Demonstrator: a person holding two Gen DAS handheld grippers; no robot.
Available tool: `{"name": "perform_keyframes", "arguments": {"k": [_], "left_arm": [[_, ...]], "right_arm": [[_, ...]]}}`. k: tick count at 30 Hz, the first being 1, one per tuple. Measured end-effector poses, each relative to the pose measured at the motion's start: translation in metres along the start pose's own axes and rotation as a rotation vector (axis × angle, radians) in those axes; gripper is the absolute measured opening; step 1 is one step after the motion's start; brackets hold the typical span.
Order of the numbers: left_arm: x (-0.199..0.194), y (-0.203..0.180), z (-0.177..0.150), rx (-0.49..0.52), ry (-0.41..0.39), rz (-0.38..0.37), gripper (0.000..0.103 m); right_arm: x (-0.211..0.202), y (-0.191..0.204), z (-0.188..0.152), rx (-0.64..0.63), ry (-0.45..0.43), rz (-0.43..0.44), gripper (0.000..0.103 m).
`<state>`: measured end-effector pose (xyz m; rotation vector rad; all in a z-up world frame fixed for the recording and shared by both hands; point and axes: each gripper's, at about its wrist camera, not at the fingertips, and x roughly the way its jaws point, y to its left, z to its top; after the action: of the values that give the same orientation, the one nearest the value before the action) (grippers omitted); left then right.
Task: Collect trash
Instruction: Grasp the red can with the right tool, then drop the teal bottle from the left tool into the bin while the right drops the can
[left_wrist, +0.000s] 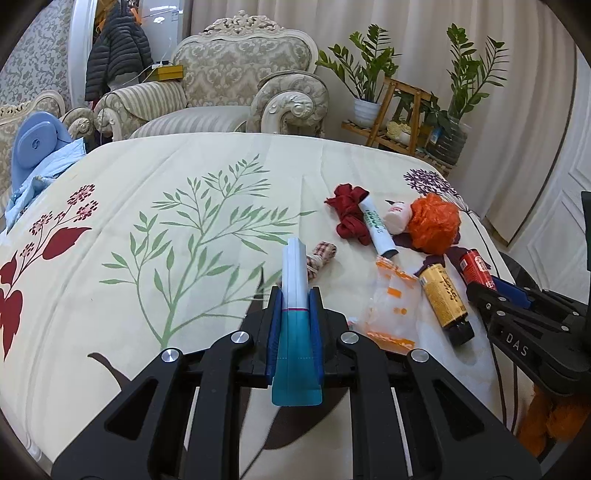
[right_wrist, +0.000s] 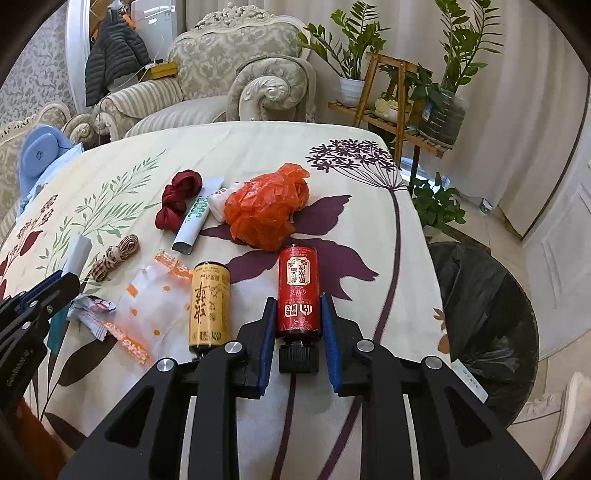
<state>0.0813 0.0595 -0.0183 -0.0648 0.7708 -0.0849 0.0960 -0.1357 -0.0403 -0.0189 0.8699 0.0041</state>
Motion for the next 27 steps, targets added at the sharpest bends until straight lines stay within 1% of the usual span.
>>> {"name": "perform_keyframes", "arguments": {"k": [4, 11, 18, 27], "left_arm": [[-0.006, -0.010, -0.004, 0.009, -0.005, -0.006, 0.015], [-0.017, -0.047, -0.009, 0.049, -0.026, -0.047, 0.015], [-0.018, -0.094, -0.013, 0.099, -0.024, -0.114, 0.015], [-0.011, -0.159, -0.015, 0.180, -0.023, -0.179, 0.015]], "right_arm": [[-0.009, -0.008, -0.005, 0.006, -0.022, -0.010, 0.025], [-0.026, -0.035, -0.016, 0.035, -0.052, -0.041, 0.025], [-0.041, -0.080, -0.028, 0.092, -0.079, -0.090, 0.025], [-0.045, -0.136, -0.039, 0.165, -0.085, -0.150, 0.025]]}}
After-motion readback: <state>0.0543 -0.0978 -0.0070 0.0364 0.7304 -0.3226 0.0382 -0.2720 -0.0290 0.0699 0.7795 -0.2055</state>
